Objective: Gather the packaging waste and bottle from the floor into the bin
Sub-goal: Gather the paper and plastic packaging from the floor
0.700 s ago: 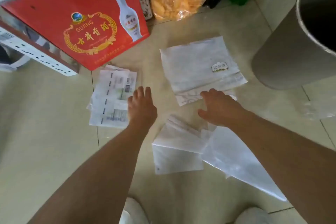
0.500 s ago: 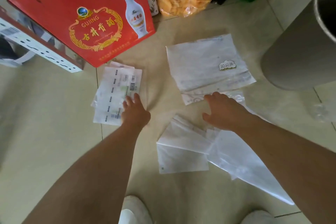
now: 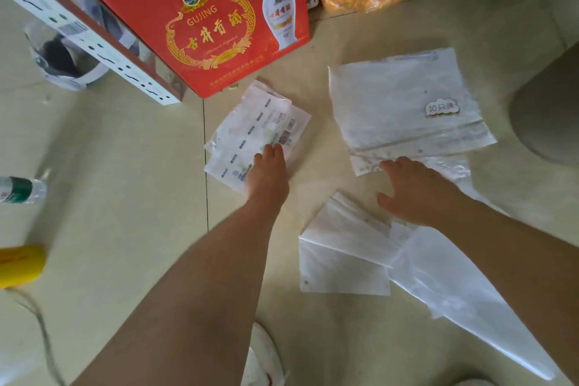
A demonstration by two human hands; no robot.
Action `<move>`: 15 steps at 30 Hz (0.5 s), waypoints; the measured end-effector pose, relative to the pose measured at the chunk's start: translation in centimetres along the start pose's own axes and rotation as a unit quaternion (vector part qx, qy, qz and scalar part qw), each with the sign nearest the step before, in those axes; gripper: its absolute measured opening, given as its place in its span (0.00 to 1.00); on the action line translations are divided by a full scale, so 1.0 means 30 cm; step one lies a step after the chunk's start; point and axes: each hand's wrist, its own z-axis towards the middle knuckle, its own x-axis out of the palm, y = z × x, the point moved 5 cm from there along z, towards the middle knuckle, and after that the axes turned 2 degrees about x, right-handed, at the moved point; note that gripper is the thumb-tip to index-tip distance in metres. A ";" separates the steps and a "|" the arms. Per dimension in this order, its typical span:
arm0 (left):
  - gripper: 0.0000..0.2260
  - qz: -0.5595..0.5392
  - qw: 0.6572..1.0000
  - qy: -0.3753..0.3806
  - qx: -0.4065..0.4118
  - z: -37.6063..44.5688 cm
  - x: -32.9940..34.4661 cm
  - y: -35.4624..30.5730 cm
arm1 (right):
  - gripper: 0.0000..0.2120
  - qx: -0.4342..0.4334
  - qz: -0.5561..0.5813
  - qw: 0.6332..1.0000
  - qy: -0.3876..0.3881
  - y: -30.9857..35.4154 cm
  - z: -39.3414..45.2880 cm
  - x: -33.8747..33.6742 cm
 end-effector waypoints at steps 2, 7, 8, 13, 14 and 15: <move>0.23 0.010 1.000 -0.008 0.010 0.010 -0.019 0.013 | 0.27 -0.001 -0.005 1.000 0.001 -0.002 0.004 0.009; 0.10 -0.040 0.998 -0.032 -0.027 0.034 -0.056 0.070 | 0.26 0.009 -0.029 1.000 -0.002 -0.013 0.018 0.016; 0.09 -0.030 0.999 -0.036 -0.024 0.033 -0.062 0.072 | 0.26 0.009 -0.028 1.000 -0.004 -0.010 0.020 0.018; 0.12 -0.037 0.997 -0.071 0.006 0.036 -0.158 0.036 | 0.22 0.002 0.004 1.000 -0.018 0.021 0.037 0.012; 0.13 -0.047 0.995 -0.081 0.016 0.042 -0.199 0.012 | 0.20 0.005 0.025 0.999 -0.027 0.026 0.042 0.004; 0.14 -0.069 0.993 -0.090 0.018 0.050 -0.243 -0.011 | 0.20 0.011 0.059 0.997 -0.039 0.032 0.048 -0.007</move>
